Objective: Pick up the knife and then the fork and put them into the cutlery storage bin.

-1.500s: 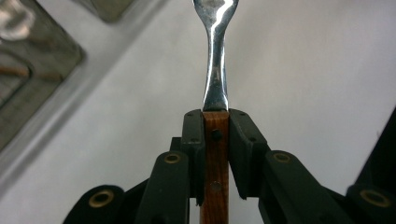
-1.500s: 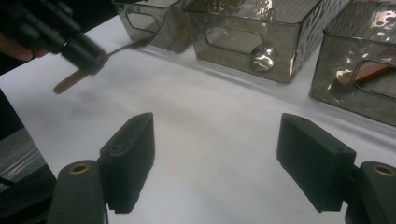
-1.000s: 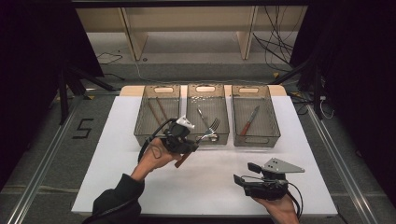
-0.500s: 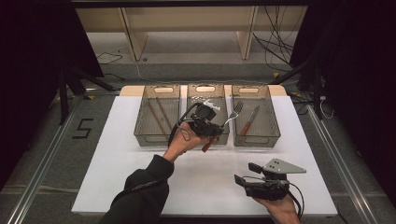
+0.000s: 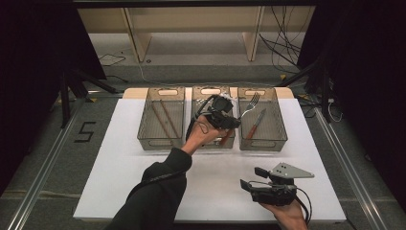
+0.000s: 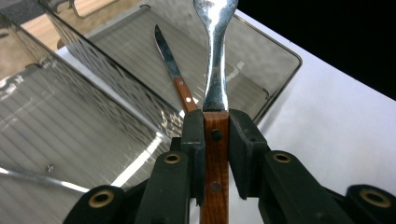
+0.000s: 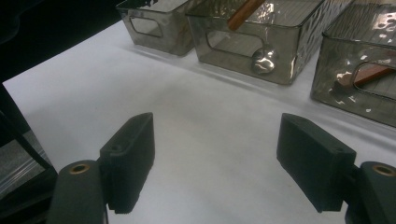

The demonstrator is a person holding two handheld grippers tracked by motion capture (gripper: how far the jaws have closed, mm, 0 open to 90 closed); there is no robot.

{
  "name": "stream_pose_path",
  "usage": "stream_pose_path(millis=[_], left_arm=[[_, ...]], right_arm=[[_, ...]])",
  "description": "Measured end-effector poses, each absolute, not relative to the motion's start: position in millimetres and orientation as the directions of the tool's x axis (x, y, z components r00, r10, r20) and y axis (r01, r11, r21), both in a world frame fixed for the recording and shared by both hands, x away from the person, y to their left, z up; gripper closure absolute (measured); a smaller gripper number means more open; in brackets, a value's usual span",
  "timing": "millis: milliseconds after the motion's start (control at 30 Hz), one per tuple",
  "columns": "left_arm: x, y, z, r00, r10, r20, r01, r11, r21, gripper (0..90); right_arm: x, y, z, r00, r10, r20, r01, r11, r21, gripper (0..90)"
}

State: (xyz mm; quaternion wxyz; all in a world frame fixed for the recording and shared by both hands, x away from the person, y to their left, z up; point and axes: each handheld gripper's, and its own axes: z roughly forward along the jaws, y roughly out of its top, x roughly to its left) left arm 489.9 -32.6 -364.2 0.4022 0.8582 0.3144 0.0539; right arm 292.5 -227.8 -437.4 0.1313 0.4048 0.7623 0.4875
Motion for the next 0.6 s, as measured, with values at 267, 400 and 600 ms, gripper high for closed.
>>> stream_pose_path(millis=[267, 400, 600], left_arm=[[503.2, -48.1, -365.8, 0.784, 0.592, -0.186, 0.513, -0.450, 0.731, 76.8], [509.6, -55.4, -367.7, 0.774, 0.604, -0.191, 0.523, -0.440, 0.730, 76.8], [517.9, -63.7, -369.7, 0.766, 0.610, -0.204, 0.532, -0.424, 0.733, 76.8]], right_arm=[[292.8, -228.5, -437.8, -0.639, 0.743, 0.197, 0.488, 0.195, 0.851, 28.5], [292.8, -229.2, -437.8, -0.638, 0.744, 0.200, 0.490, 0.192, 0.850, 28.5], [292.7, -229.6, -437.8, -0.641, 0.741, 0.200, 0.489, 0.193, 0.851, 28.5]])
